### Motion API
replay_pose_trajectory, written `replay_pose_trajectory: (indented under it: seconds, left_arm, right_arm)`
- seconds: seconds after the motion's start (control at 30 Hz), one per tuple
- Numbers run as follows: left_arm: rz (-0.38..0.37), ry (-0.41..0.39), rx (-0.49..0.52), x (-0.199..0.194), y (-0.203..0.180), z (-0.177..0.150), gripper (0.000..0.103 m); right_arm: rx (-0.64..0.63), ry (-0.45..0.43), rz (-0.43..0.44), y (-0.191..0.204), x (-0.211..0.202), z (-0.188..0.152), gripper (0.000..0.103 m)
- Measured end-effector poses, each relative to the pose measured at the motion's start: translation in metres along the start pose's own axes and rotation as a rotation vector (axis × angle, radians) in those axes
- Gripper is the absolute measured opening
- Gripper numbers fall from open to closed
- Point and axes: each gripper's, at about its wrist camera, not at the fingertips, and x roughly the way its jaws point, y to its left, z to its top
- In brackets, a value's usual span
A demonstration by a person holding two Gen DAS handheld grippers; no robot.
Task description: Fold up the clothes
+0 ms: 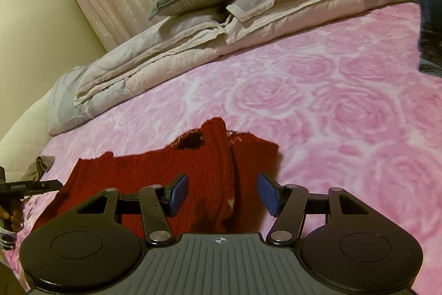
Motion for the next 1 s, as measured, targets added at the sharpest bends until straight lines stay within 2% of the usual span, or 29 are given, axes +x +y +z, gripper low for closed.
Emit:
replay_pose_trajectory:
  seconds: [0.1, 0.13, 0.17, 0.2, 0.43, 0.47, 0.5, 0.53, 0.57, 0.7, 0.73, 0.83, 0.87, 0.9, 0.93, 1.0]
  left_arm:
    - [-0.008, 0.022, -0.010, 0.013, 0.002, 0.003, 0.035]
    - [-0.010, 0.027, -0.009, 0.016, 0.001, 0.002, 0.033]
    - [-0.012, 0.032, -0.007, 0.020, 0.001, 0.002, 0.033]
    - [-0.011, 0.035, 0.000, 0.023, -0.001, 0.002, 0.033]
    - [-0.009, 0.020, 0.005, 0.024, -0.002, -0.002, 0.032]
    - [-0.012, 0.020, 0.000, 0.025, -0.001, -0.002, 0.032]
    - [-0.012, 0.019, 0.007, 0.024, -0.002, -0.001, 0.029]
    - [-0.013, 0.017, 0.014, 0.023, -0.003, 0.000, 0.018]
    - [-0.013, 0.016, 0.021, 0.022, -0.004, 0.000, 0.011]
    - [0.005, -0.019, 0.016, 0.018, -0.002, 0.001, 0.014]
    - [-0.002, -0.014, 0.002, 0.019, -0.001, 0.001, 0.018]
    - [-0.021, 0.017, 0.005, 0.024, -0.002, 0.000, 0.019]
    - [-0.017, 0.023, 0.020, 0.025, -0.003, -0.001, 0.018]
    - [-0.012, 0.023, 0.037, 0.025, -0.005, -0.002, 0.007]
    - [-0.010, 0.010, 0.036, 0.024, -0.004, -0.002, 0.007]
    - [-0.007, -0.017, 0.035, 0.020, -0.003, -0.002, 0.007]
  right_arm:
    - [-0.014, -0.001, 0.001, 0.001, 0.012, 0.005, 0.059]
    - [-0.028, 0.001, -0.002, 0.002, 0.015, 0.006, 0.053]
    - [-0.043, 0.002, -0.005, 0.004, 0.019, 0.006, 0.041]
    - [-0.058, 0.009, -0.010, 0.005, 0.021, 0.006, 0.038]
    - [-0.089, 0.042, -0.031, 0.006, 0.030, 0.002, 0.038]
    - [-0.095, 0.044, -0.033, 0.007, 0.030, 0.002, 0.034]
    - [-0.100, 0.045, -0.036, 0.007, 0.030, 0.002, 0.029]
    - [-0.106, 0.046, -0.039, 0.008, 0.030, 0.002, 0.021]
    - [-0.112, 0.042, -0.039, 0.009, 0.030, 0.002, 0.020]
    - [-0.087, 0.032, -0.035, 0.007, 0.029, 0.004, 0.021]
    - [-0.072, 0.032, -0.032, 0.005, 0.029, 0.005, 0.021]
    - [-0.053, 0.045, -0.029, 0.001, 0.033, 0.006, 0.021]
    - [-0.058, 0.048, -0.029, 0.002, 0.033, 0.006, 0.020]
    - [-0.064, 0.046, -0.033, 0.002, 0.033, 0.006, 0.018]
    - [-0.075, 0.040, -0.037, 0.004, 0.032, 0.006, 0.008]
    - [-0.103, 0.000, -0.028, 0.008, 0.024, 0.007, 0.008]
